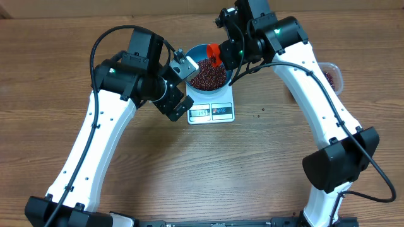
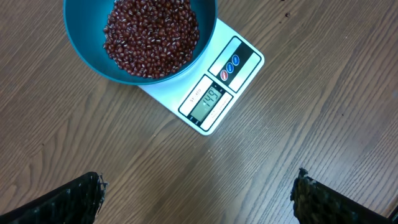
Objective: Scoop item into bowl and weigh 150g on scale
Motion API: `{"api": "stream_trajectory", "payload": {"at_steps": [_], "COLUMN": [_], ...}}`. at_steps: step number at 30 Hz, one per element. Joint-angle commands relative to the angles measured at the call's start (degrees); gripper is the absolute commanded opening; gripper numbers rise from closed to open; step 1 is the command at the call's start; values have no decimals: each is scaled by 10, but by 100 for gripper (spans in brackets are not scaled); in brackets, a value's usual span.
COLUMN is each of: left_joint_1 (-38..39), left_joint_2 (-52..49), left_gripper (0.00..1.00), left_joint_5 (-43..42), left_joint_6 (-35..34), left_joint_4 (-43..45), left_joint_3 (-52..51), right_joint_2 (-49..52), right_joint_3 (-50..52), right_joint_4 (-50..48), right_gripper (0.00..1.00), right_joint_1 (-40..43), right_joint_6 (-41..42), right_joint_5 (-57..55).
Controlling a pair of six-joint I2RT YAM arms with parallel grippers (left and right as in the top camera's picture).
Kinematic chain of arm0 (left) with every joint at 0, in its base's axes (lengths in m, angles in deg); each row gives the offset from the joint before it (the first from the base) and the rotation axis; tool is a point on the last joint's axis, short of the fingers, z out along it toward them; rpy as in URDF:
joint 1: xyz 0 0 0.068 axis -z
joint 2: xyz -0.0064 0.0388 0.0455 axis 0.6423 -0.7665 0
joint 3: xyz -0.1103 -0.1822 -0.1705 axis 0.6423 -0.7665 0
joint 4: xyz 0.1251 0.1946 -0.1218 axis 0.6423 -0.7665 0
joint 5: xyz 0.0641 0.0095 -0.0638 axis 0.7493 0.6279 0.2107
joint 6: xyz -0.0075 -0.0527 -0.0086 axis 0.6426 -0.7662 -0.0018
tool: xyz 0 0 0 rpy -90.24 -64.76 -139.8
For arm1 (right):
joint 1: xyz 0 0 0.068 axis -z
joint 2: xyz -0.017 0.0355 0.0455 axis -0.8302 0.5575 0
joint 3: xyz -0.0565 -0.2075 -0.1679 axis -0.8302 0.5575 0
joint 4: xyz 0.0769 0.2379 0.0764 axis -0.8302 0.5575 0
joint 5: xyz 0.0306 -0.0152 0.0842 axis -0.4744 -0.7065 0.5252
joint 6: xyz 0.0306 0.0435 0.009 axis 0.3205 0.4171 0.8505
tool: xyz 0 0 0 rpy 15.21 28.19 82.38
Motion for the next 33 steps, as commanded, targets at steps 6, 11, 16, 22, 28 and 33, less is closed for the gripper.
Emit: {"api": "stream_trajectory", "payload": {"at_steps": [6, 11, 16, 22, 28, 33], "left_joint_1": [-2, -2, -2, -2, -2, -2], "left_joint_2": [-3, -3, -3, -3, -3, -3], "left_gripper": [99, 100, 99, 100, 99, 100], "left_joint_5": [-1, -1, -1, -1, -1, 0], "left_joint_6": [9, 9, 9, 9, 9, 9], "left_joint_4": [0, 0, 0, 0, 0, 0], "left_joint_3": [-3, -3, -3, -3, -3, -3], "right_joint_2": [-16, -16, -16, -16, -16, -16], "right_joint_3": [-17, -17, -17, -17, -17, -17], "right_joint_4": [-4, -4, -4, -4, -3, 1], "right_gripper": [4, 4, 4, 4, 4, 4], "right_joint_1": [17, 17, 17, 17, 45, 90], "right_joint_6": [4, 4, 4, 6, 6, 6], "right_joint_5": [30, 30, 30, 41, 119, 207]}}
